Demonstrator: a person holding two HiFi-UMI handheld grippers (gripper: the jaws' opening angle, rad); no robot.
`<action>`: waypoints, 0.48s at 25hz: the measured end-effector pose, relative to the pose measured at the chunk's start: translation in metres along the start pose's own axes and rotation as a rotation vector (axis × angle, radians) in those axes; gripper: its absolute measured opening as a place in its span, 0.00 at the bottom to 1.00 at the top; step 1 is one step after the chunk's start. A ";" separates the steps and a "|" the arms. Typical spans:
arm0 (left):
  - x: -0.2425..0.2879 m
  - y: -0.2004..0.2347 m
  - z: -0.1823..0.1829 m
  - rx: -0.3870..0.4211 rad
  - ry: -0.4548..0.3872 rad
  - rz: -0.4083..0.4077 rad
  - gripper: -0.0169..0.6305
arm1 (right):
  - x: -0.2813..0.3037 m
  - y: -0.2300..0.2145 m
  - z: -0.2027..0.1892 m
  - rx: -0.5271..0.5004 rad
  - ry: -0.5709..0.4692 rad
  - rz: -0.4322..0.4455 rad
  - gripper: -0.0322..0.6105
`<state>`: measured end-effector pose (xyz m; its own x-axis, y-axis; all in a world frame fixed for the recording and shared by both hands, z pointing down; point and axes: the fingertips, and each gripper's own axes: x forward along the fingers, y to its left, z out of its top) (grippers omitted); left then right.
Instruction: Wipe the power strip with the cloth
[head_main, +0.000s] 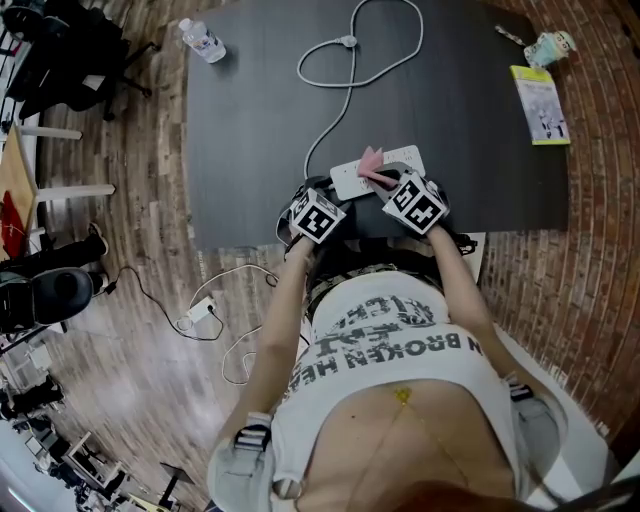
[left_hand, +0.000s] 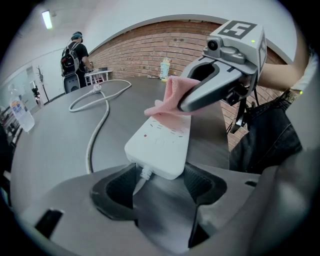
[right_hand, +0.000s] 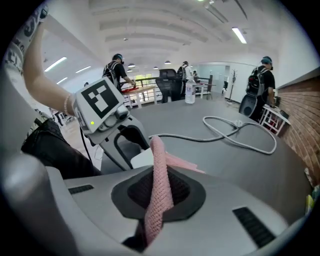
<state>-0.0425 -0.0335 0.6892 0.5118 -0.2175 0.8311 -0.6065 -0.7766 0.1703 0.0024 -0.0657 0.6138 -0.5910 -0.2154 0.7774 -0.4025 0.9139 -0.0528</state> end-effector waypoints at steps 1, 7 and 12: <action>0.000 0.000 0.000 0.000 0.001 0.000 0.46 | 0.004 0.009 0.003 -0.025 0.000 0.029 0.08; 0.001 -0.002 0.000 0.001 0.000 0.001 0.46 | 0.026 0.043 0.017 -0.134 0.036 0.143 0.08; 0.002 -0.002 0.002 0.004 -0.002 0.002 0.46 | 0.041 0.056 0.020 -0.157 0.067 0.202 0.08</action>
<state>-0.0393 -0.0331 0.6893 0.5119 -0.2209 0.8302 -0.6053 -0.7785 0.1661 -0.0586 -0.0301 0.6303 -0.5986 -0.0048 0.8011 -0.1644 0.9794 -0.1169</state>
